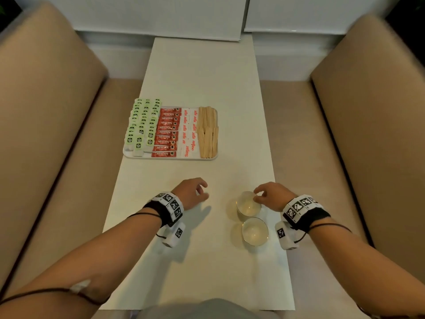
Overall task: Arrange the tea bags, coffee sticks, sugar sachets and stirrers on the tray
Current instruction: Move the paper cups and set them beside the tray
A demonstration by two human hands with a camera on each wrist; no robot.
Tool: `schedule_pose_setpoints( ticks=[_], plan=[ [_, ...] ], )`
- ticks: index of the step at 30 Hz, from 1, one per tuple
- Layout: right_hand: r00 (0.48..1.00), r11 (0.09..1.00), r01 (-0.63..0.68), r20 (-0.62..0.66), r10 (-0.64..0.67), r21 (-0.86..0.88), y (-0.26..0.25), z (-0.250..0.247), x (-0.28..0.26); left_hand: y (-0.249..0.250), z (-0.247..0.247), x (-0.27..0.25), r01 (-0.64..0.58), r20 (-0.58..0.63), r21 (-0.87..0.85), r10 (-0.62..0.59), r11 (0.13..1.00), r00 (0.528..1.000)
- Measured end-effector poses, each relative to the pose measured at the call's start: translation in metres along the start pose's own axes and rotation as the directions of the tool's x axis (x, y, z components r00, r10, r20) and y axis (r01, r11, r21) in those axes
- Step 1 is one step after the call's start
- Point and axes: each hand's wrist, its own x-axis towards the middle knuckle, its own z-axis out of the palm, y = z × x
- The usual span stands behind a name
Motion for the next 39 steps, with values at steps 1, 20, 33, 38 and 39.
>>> schedule_pose_setpoints(
  ticks=[1,20,33,38,39],
  plan=[
    [1.0,1.0,0.01,0.003,-0.01,-0.023,0.003,0.004,0.0,0.008,0.009,0.001,-0.014,0.004,0.0,0.014,1.0,1.0],
    [0.956,0.95,0.268,-0.167,-0.242,0.161,0.001,-0.022,-0.016,0.1,0.06,0.0,-0.256,-0.08,-0.083,0.249,0.963,0.965],
    [0.907,0.9,0.42,0.057,-0.416,-0.117,0.018,0.007,-0.041,0.051,0.056,-0.038,-0.058,-0.179,-0.14,0.032,0.989,0.983],
    [0.873,0.855,0.484,0.174,-0.456,-0.185,0.017,0.036,-0.042,0.036,0.058,-0.047,0.01,-0.173,-0.18,-0.042,0.984,0.984],
    [0.867,0.846,0.492,0.199,-0.456,-0.206,0.016,0.042,-0.041,0.032,0.058,-0.047,0.02,-0.169,-0.184,-0.052,0.983,0.984]
  ],
)
